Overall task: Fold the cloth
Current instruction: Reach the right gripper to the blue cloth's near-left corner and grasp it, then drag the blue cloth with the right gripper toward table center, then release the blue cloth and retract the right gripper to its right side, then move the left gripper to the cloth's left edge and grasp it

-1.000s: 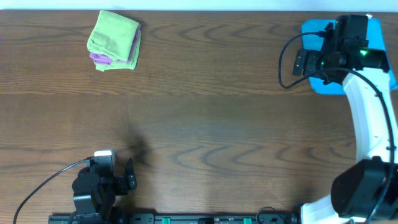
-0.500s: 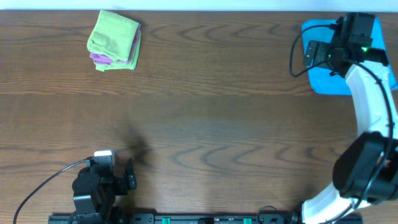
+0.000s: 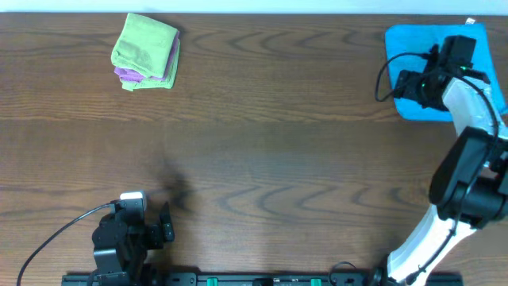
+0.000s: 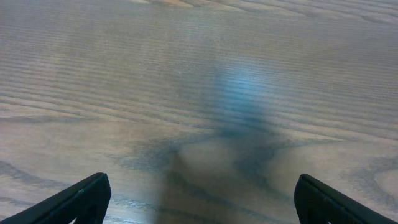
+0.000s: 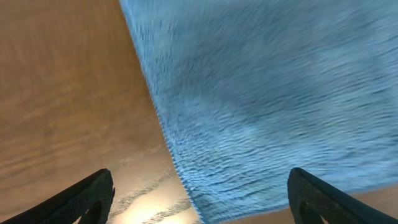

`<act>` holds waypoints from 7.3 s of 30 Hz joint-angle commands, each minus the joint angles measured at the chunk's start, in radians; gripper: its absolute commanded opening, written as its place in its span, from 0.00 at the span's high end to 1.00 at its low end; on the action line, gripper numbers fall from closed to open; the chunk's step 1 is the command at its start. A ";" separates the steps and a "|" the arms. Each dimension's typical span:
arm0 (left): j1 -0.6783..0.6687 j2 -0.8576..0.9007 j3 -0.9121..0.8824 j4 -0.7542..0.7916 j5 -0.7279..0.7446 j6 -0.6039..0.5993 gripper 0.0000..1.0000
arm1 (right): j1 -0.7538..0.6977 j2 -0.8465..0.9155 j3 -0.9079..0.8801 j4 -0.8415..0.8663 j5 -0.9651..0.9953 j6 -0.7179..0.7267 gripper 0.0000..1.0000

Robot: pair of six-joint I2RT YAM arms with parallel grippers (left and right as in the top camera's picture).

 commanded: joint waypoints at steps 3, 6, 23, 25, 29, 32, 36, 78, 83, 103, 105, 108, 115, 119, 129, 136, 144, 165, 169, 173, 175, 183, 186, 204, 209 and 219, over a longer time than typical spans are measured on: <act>-0.005 -0.006 -0.031 -0.038 -0.010 0.015 0.05 | -0.002 0.045 0.005 -0.015 -0.044 -0.026 0.13; -0.005 -0.006 -0.031 -0.038 -0.010 0.015 0.05 | -0.002 0.052 0.005 -0.021 -0.043 -0.032 0.14; -0.005 -0.006 -0.031 -0.038 -0.010 0.015 0.05 | -0.002 0.096 0.005 -0.029 -0.039 -0.051 0.20; -0.005 -0.006 -0.031 -0.038 -0.010 0.015 0.05 | -0.002 0.106 0.005 -0.029 -0.039 -0.054 0.21; -0.005 -0.006 -0.031 -0.038 -0.010 0.015 0.05 | -0.003 0.117 0.005 -0.029 -0.039 -0.054 0.24; -0.005 -0.006 -0.031 -0.038 -0.010 0.015 0.04 | -0.003 0.119 0.005 -0.026 -0.039 -0.054 0.31; -0.005 -0.006 -0.031 -0.038 -0.010 0.015 0.05 | -0.003 0.122 0.005 -0.026 -0.029 -0.054 0.33; -0.005 -0.006 -0.031 -0.038 -0.010 0.015 0.05 | 0.320 0.195 0.004 -0.230 -0.138 -0.061 0.98; -0.005 -0.006 -0.031 -0.038 -0.010 0.015 0.05 | 0.466 0.195 0.004 -0.253 -0.241 -0.060 0.99; -0.005 -0.006 -0.031 -0.038 -0.010 0.015 0.05 | 0.960 0.195 0.004 -0.290 -0.280 -0.034 0.98; -0.005 -0.006 -0.031 -0.038 -0.010 0.015 0.05 | 0.995 0.195 0.004 -0.296 -0.280 -0.033 0.98; -0.005 -0.006 -0.031 -0.038 -0.010 0.015 0.05 | 1.044 0.195 0.004 -0.291 -0.279 -0.007 0.98; -0.005 -0.006 -0.031 -0.038 -0.010 0.015 0.05 | 1.081 0.141 0.004 -0.267 -0.280 0.010 0.98; -0.005 -0.006 -0.031 -0.038 -0.010 0.015 0.05 | 1.074 0.064 0.005 -0.261 -0.282 -0.035 0.68; -0.005 -0.006 -0.031 -0.038 -0.010 0.015 0.05 | 1.063 -0.146 0.006 -0.251 -0.279 -0.045 0.31; -0.005 -0.006 -0.031 -0.038 -0.010 0.015 0.05 | 0.972 -0.357 0.006 -0.241 -0.233 -0.038 0.01; -0.005 -0.006 -0.031 -0.039 -0.111 0.016 0.04 | 0.683 -0.528 0.005 -0.424 -0.240 -0.113 0.01; -0.005 0.044 0.029 0.070 0.219 -0.240 0.05 | 0.174 -0.801 -0.547 -0.424 -0.549 -0.356 0.01; -0.005 0.200 0.138 0.043 0.291 -0.264 0.05 | 0.174 -0.862 -0.614 -0.364 -0.480 -0.277 0.01; -0.005 0.441 0.291 0.003 0.298 -0.264 0.05 | 0.174 -0.865 -0.632 -0.351 -0.480 -0.268 0.01; -0.005 0.578 0.381 -0.027 0.314 -0.264 0.05 | 0.174 -0.865 -0.633 -0.350 -0.480 -0.259 0.01; -0.005 1.027 0.641 -0.033 0.541 -0.303 0.05 | 0.174 -0.865 -0.633 -0.350 -0.481 -0.206 0.01; -0.005 1.127 0.641 -0.008 0.550 -0.410 0.05 | 0.174 -0.865 -0.633 -0.351 -0.481 -0.182 0.01; -0.005 1.574 0.629 0.191 0.758 -0.406 0.05 | 0.174 -0.865 -0.698 -0.247 -0.542 -0.027 0.01; -0.005 1.641 0.594 0.247 0.814 -0.389 0.05 | 0.174 -0.865 -0.698 -0.247 -0.542 -0.014 0.01; -0.005 1.678 0.474 0.394 0.864 -0.432 0.05 | 0.174 -0.865 -0.698 -0.248 -0.545 0.000 0.01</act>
